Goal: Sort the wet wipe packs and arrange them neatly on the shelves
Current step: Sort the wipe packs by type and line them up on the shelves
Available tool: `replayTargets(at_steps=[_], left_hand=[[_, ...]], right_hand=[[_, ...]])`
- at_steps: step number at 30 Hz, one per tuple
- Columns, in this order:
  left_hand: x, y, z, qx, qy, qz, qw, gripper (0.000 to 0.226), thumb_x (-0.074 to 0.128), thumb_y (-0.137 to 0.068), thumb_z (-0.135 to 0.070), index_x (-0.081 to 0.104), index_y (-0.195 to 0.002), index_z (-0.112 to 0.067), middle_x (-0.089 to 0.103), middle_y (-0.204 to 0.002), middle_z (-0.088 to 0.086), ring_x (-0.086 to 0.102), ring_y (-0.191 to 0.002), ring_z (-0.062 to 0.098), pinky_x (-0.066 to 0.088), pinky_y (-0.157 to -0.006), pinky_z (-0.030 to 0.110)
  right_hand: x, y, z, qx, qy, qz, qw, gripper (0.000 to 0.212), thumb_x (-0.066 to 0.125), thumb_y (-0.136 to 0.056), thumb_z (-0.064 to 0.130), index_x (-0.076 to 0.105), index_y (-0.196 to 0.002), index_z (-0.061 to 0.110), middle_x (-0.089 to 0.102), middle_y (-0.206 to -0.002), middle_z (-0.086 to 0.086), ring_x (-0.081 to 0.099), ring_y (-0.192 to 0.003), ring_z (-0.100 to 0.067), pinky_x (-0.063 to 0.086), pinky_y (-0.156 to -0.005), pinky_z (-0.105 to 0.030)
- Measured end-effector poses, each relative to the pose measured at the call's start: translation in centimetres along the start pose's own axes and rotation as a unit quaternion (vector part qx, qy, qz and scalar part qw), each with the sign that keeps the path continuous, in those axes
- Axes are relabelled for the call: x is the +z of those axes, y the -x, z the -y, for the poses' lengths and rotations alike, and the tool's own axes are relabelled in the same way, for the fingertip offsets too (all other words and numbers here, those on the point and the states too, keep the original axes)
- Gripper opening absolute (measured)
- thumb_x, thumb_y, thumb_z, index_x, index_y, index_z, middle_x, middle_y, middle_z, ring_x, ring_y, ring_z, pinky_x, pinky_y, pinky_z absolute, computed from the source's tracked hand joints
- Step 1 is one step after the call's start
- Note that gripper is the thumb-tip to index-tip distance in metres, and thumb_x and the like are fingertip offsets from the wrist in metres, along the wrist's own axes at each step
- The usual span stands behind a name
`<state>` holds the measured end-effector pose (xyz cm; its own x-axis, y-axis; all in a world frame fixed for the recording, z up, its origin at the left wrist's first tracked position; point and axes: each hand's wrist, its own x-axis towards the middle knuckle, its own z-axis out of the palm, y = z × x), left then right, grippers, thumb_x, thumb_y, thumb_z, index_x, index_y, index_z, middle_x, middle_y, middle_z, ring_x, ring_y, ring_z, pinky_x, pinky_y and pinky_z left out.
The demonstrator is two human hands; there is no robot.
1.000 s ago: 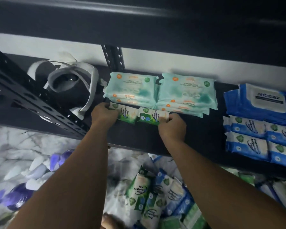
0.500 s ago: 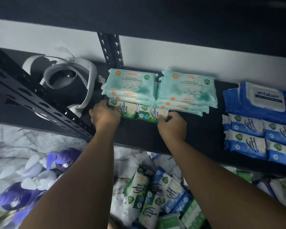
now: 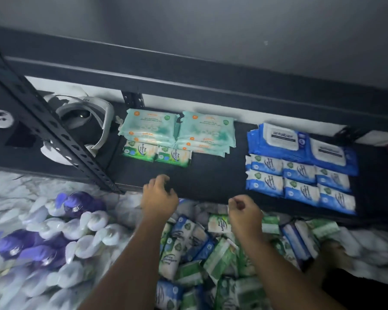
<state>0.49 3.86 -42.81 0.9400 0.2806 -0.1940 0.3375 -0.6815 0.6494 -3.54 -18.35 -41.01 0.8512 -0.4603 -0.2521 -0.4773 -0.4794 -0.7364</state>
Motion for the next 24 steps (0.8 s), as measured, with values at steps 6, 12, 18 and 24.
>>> replayTargets(at_steps=[6, 12, 18, 24], left_hand=[[2.3, 10.5, 3.4, -0.126, -0.024, 0.219, 0.967, 0.044, 0.063, -0.083, -0.03, 0.06, -0.124, -0.014, 0.066, -0.121, 0.016, 0.063, -0.112, 0.034, 0.05, -0.094, 0.034], [2.4, 16.6, 7.2, -0.206, -0.054, 0.233, 0.949, 0.066, 0.048, -0.079, -0.039, 0.044, -0.141, -0.014, 0.061, -0.127, 0.014, 0.06, -0.115, 0.032, 0.049, -0.097, 0.037], [3.3, 16.7, 9.5, -0.207, -0.11, 0.221, 0.947, 0.061, 0.051, -0.085, -0.052, 0.049, -0.137, -0.02, 0.061, -0.127, 0.008, 0.057, -0.118, 0.03, 0.048, -0.1, 0.041], [5.0, 16.2, 9.5, -0.161, -0.186, 0.166, 0.955, 0.068, 0.055, -0.08, -0.067, 0.054, -0.129, -0.019, 0.057, -0.123, 0.003, 0.052, -0.113, 0.027, 0.047, -0.093, 0.041]], right_hand=[[-4.8, 5.6, -5.9, 0.084, 0.072, 0.081, 0.991, 0.011, 0.059, -0.095, 0.019, 0.064, -0.086, 0.018, 0.063, -0.083, -0.002, 0.056, -0.078, -0.024, 0.039, -0.065, -0.031], [-4.4, 8.9, -8.8, 0.122, 0.121, 0.139, 0.975, 0.009, 0.06, -0.095, 0.016, 0.065, -0.099, 0.022, 0.068, -0.092, -0.003, 0.06, -0.065, -0.015, 0.04, -0.049, -0.023], [-1.9, 8.7, -8.9, 0.205, 0.078, 0.161, 0.962, 0.036, 0.056, -0.099, 0.026, 0.057, -0.135, 0.02, 0.067, -0.112, -0.007, 0.064, -0.069, -0.017, 0.041, -0.046, -0.02], [0.9, 7.8, -9.0, 0.254, 0.105, 0.122, 0.954, 0.06, 0.065, -0.092, 0.049, 0.053, -0.136, 0.011, 0.063, -0.127, -0.014, 0.064, -0.108, -0.034, 0.055, -0.086, -0.038]])
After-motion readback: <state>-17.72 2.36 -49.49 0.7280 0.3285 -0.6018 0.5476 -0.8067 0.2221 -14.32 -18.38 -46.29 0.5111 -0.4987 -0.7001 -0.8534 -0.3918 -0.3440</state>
